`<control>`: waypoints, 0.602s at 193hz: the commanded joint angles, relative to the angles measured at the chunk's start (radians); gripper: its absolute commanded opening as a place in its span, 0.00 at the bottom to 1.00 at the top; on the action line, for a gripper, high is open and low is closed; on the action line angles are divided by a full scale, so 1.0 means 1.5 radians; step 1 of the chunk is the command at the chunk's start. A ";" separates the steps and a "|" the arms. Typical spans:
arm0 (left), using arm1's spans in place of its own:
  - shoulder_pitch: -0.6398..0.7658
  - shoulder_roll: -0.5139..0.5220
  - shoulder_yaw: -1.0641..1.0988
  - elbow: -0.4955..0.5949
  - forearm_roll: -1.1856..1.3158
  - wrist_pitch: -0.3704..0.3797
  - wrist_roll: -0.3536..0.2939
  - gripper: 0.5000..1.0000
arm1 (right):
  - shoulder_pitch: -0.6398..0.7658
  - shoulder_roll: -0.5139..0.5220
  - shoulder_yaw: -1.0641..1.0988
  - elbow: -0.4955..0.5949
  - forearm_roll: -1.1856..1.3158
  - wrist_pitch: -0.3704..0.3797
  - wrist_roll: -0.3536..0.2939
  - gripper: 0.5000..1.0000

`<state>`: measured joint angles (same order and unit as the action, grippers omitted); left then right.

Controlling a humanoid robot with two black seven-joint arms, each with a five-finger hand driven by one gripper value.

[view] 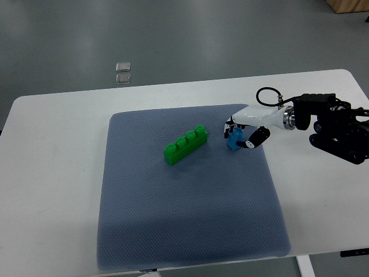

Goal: Stack blue block on green block with right hand
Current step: 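Close the right hand fingers around the blue block, then lift the blue block and carry it over the green block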

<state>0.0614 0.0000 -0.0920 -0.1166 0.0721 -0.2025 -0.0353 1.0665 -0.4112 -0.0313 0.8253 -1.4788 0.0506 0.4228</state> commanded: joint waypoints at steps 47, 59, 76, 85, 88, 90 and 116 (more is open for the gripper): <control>0.000 0.000 0.000 0.000 0.000 0.000 0.000 1.00 | 0.006 -0.003 0.001 0.001 0.000 0.000 0.003 0.00; 0.000 0.000 0.000 0.000 0.000 0.000 0.000 1.00 | 0.008 -0.004 0.002 0.001 0.000 -0.003 0.010 0.00; 0.000 0.000 0.000 0.000 0.000 0.000 0.000 1.00 | 0.010 -0.005 0.002 0.002 0.000 -0.017 0.021 0.00; 0.000 0.000 0.000 0.000 0.000 0.000 0.000 1.00 | 0.010 -0.005 0.002 0.002 0.000 -0.027 0.026 0.00; 0.000 0.000 0.000 0.000 0.000 0.000 0.000 1.00 | 0.011 -0.005 0.002 0.002 0.000 -0.029 0.027 0.00; 0.000 0.000 0.000 0.000 0.000 0.000 0.000 1.00 | 0.011 -0.005 0.002 0.003 0.000 -0.031 0.028 0.00; 0.000 0.000 0.000 0.000 0.000 0.000 0.000 1.00 | 0.025 -0.001 0.003 0.006 0.001 -0.074 0.054 0.00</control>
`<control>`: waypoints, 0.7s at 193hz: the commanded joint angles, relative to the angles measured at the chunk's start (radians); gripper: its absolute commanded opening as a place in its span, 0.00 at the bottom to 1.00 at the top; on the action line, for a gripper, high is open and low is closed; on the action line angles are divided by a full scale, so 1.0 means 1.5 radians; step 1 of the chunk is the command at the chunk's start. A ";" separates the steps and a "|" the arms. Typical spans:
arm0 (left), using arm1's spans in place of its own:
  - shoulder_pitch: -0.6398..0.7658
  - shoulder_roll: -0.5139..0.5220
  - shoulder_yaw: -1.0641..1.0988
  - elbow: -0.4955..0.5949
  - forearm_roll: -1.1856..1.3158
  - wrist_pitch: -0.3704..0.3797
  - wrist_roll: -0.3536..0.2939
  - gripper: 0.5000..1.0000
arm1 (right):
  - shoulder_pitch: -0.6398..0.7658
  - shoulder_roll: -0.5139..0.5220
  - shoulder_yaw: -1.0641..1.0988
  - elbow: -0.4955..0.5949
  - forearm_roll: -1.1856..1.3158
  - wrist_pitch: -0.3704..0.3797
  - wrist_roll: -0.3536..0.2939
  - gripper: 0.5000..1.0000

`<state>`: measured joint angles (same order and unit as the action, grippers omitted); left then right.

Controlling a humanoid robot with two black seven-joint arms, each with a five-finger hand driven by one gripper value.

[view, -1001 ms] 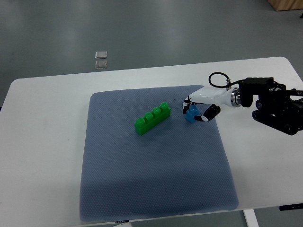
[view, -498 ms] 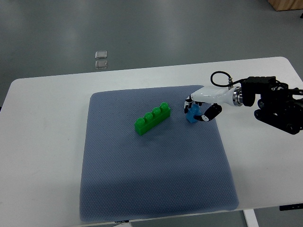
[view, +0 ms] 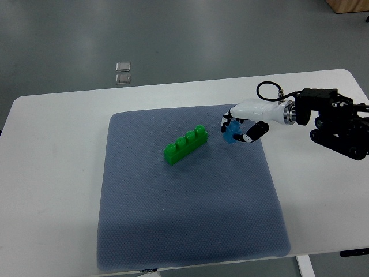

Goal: Stack blue block on green block with right hand
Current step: 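Lift the blue block and carry it over the green block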

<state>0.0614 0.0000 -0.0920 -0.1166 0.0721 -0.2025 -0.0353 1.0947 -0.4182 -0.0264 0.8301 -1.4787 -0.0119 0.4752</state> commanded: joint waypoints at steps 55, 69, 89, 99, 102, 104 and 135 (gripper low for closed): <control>0.000 0.000 0.000 0.000 0.000 0.000 0.000 1.00 | 0.033 0.023 -0.002 0.009 -0.019 -0.122 0.067 0.00; 0.000 0.000 0.000 0.000 0.000 0.000 0.000 1.00 | 0.036 0.032 -0.002 0.009 -0.037 -0.139 0.071 0.00; 0.000 0.000 0.000 0.000 0.000 0.000 0.000 1.00 | 0.044 0.047 -0.003 0.009 -0.070 -0.150 0.073 0.00; 0.000 0.000 0.000 0.000 0.000 0.000 0.000 1.00 | 0.047 0.053 -0.004 0.009 -0.088 -0.150 0.073 0.00; 0.000 0.000 0.000 0.000 0.000 0.000 0.000 1.00 | 0.048 0.055 -0.004 0.009 -0.091 -0.151 0.073 0.00; 0.000 0.000 0.000 0.000 0.000 0.000 0.000 1.00 | 0.048 0.056 -0.004 0.009 -0.094 -0.150 0.073 0.00; 0.000 0.000 0.000 0.000 0.000 0.000 0.000 1.00 | 0.057 0.074 -0.025 0.008 -0.117 -0.150 0.068 0.00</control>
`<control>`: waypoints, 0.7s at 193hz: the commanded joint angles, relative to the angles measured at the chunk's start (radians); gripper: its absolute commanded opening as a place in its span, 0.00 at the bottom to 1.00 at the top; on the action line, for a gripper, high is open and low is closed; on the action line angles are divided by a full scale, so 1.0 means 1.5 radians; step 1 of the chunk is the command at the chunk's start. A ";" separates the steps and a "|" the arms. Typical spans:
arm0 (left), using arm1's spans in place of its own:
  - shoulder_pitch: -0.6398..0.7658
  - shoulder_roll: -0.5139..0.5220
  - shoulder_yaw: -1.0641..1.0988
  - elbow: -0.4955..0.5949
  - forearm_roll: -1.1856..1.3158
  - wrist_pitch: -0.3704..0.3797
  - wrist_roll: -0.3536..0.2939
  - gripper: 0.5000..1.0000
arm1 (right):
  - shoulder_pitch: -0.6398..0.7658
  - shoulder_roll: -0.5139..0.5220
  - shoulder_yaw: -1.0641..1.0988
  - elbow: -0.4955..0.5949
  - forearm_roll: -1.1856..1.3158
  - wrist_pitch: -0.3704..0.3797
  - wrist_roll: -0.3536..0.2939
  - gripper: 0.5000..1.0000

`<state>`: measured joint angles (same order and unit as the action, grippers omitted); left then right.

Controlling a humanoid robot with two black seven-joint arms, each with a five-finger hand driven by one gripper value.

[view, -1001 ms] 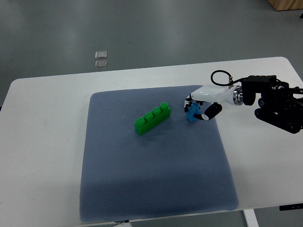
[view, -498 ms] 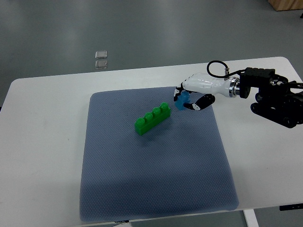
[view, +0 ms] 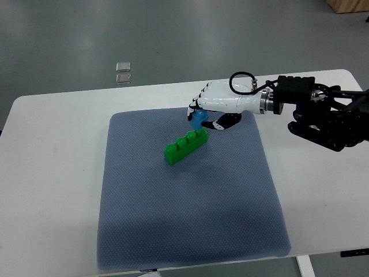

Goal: Stack blue block on green block with right hand
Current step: 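Lift the blue block and carry it over the green block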

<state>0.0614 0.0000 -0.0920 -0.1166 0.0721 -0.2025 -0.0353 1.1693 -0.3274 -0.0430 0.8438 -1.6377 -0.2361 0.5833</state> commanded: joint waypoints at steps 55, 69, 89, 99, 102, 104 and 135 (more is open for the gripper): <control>0.000 0.000 0.000 0.000 0.000 0.000 0.000 1.00 | 0.016 0.041 -0.040 -0.017 -0.013 0.006 -0.037 0.00; 0.000 0.000 0.000 0.000 0.000 0.000 0.000 1.00 | 0.016 0.045 -0.040 -0.024 -0.013 0.008 -0.038 0.00; 0.000 0.000 0.000 0.000 0.000 0.000 0.000 1.00 | 0.016 0.050 -0.040 -0.031 -0.013 0.008 -0.038 0.00; 0.000 0.000 0.000 0.000 0.000 0.000 0.000 1.00 | 0.016 0.050 -0.040 -0.035 -0.013 0.009 -0.038 0.00; 0.000 0.000 0.000 0.000 0.000 0.000 0.000 1.00 | 0.016 0.050 -0.040 -0.035 -0.013 0.009 -0.038 0.00; 0.000 0.000 0.000 0.000 0.000 0.000 0.000 1.00 | 0.015 0.050 -0.041 -0.036 -0.013 0.009 -0.038 0.00; 0.000 0.000 0.000 0.000 0.000 0.000 0.000 1.00 | 0.015 0.051 -0.041 -0.036 -0.013 0.015 -0.040 0.00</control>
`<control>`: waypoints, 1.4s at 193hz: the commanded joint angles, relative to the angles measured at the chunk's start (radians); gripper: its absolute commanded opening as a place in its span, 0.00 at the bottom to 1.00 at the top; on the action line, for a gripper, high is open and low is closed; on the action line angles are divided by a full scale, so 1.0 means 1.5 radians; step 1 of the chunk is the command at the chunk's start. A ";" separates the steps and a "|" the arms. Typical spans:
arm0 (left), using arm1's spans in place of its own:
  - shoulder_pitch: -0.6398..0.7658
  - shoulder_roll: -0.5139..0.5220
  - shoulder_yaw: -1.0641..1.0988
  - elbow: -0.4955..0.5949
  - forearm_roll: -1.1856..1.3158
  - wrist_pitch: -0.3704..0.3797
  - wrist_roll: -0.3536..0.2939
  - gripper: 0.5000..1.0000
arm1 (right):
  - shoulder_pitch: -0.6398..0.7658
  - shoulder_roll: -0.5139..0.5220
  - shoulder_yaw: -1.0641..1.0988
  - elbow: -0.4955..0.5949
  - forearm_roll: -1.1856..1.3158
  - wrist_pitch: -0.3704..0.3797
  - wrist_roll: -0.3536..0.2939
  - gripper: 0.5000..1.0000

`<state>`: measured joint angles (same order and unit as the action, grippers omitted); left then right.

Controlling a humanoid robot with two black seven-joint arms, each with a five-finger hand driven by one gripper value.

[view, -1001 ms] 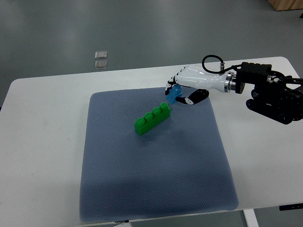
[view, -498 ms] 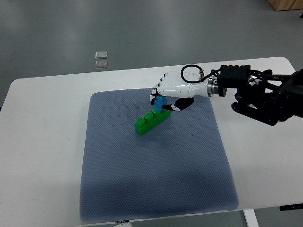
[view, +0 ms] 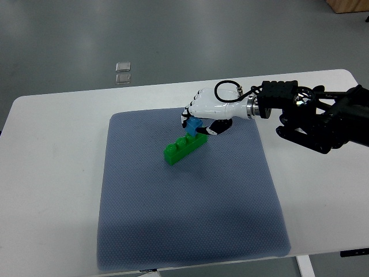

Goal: Stack blue block on green block with right hand
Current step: 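Lift the blue block and carry it over the green block, then lower the blue block onto the green block's studs and press down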

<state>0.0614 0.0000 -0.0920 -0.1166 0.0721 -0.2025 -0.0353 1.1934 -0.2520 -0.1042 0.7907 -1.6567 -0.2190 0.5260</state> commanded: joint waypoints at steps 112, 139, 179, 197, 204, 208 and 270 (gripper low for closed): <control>0.000 0.000 0.000 0.000 0.000 0.000 0.000 1.00 | -0.007 0.008 -0.013 -0.010 -0.001 0.005 -0.009 0.00; 0.000 0.000 0.000 0.000 0.000 0.000 0.000 1.00 | -0.006 0.012 -0.022 -0.010 -0.002 0.004 -0.009 0.00; 0.000 0.000 0.000 0.000 0.000 0.000 0.000 1.00 | -0.005 0.013 -0.023 -0.010 -0.002 0.005 -0.009 0.00; 0.000 0.000 0.000 0.000 0.000 0.000 0.000 1.00 | -0.006 0.013 -0.023 -0.010 -0.002 0.004 -0.010 0.00; 0.000 0.000 0.000 0.000 0.000 0.000 0.000 1.00 | -0.006 0.013 -0.023 -0.010 -0.002 0.004 -0.014 0.00; 0.000 0.000 0.000 0.000 0.000 0.000 0.000 1.00 | -0.006 0.013 -0.023 -0.010 -0.002 0.004 -0.016 0.00; 0.000 0.000 0.000 0.000 0.000 0.000 0.000 1.00 | -0.008 0.026 -0.027 -0.015 -0.004 0.004 -0.029 0.00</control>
<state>0.0613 0.0000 -0.0920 -0.1166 0.0721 -0.2025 -0.0353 1.1831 -0.2192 -0.1398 0.7752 -1.6608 -0.2131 0.4850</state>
